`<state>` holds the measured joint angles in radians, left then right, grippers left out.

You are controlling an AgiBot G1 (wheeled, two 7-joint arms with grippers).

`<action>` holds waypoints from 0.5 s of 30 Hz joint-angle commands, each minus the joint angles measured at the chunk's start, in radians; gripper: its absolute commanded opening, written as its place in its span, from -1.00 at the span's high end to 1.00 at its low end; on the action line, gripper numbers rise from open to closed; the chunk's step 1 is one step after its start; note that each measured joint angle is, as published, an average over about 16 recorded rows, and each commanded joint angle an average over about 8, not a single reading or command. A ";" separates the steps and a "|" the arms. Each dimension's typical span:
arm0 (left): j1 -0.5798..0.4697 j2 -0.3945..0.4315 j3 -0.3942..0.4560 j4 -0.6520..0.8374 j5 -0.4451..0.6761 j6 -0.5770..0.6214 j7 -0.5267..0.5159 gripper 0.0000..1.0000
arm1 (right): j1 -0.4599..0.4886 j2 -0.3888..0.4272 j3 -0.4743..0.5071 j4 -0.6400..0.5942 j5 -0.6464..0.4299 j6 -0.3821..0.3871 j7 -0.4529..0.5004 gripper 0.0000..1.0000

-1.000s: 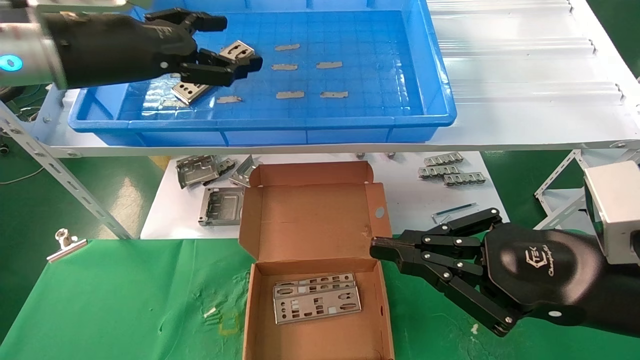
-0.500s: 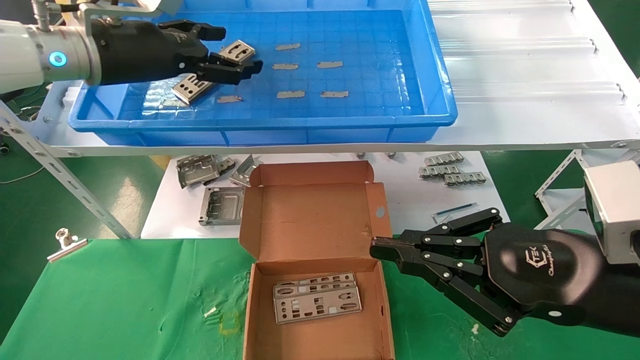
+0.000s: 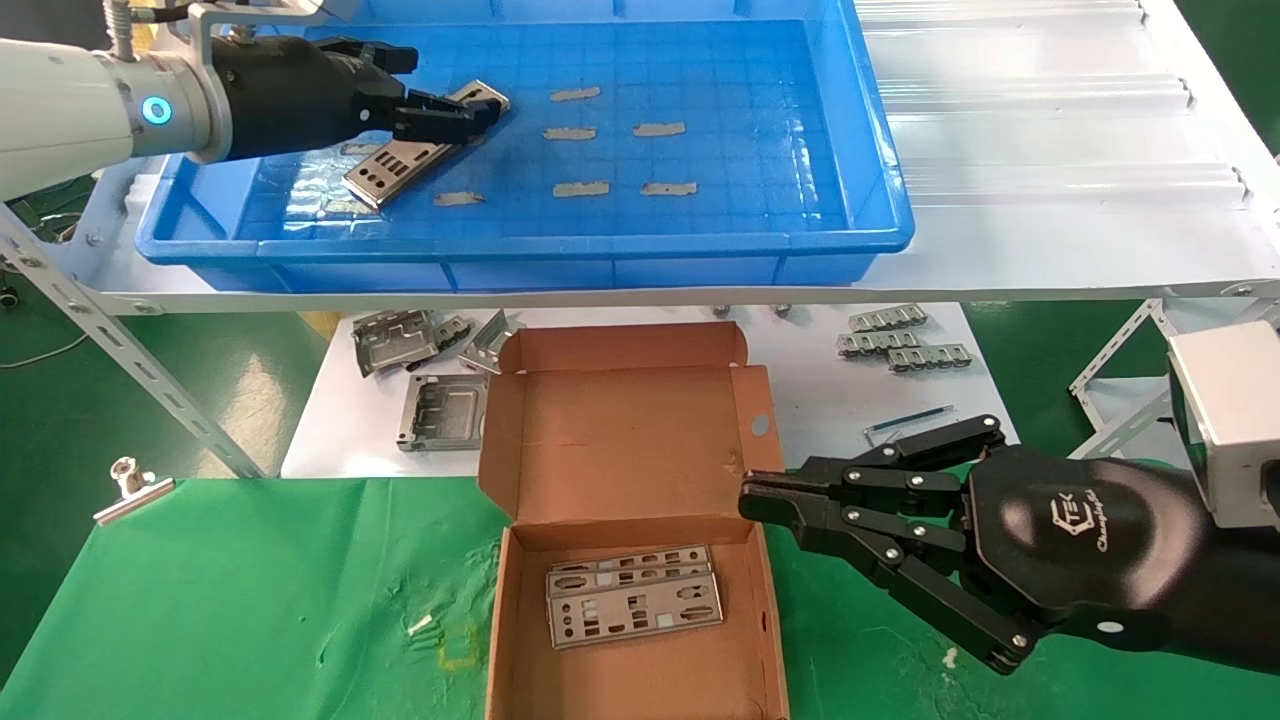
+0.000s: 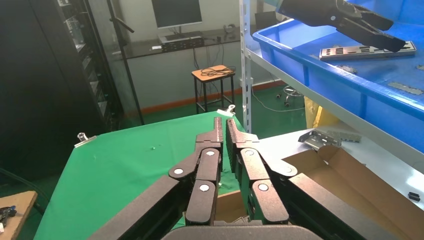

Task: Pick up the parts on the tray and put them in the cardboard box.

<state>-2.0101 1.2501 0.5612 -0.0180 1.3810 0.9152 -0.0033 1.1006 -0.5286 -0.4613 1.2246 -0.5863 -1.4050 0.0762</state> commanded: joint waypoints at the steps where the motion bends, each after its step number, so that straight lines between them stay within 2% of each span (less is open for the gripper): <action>1: 0.001 0.008 -0.001 0.009 -0.001 -0.031 -0.002 0.18 | 0.000 0.000 0.000 0.000 0.000 0.000 0.000 -1.00; 3: 0.002 0.012 0.000 0.013 0.000 -0.039 -0.005 0.68 | 0.000 0.000 0.000 0.000 0.000 0.000 0.000 -1.00; 4: 0.002 0.014 0.000 0.015 0.000 -0.040 -0.006 0.85 | 0.000 0.000 0.000 0.000 0.000 0.000 0.000 -1.00; 6: 0.003 0.015 0.000 0.018 0.000 -0.040 -0.010 1.00 | 0.000 0.000 0.000 0.000 0.000 0.000 0.000 -1.00; 15: 0.004 0.016 -0.006 0.022 -0.008 -0.021 -0.026 1.00 | 0.000 0.000 0.000 0.000 0.000 0.000 0.000 -1.00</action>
<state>-2.0067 1.2658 0.5556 0.0039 1.3732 0.8933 -0.0288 1.1006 -0.5286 -0.4613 1.2246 -0.5863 -1.4050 0.0762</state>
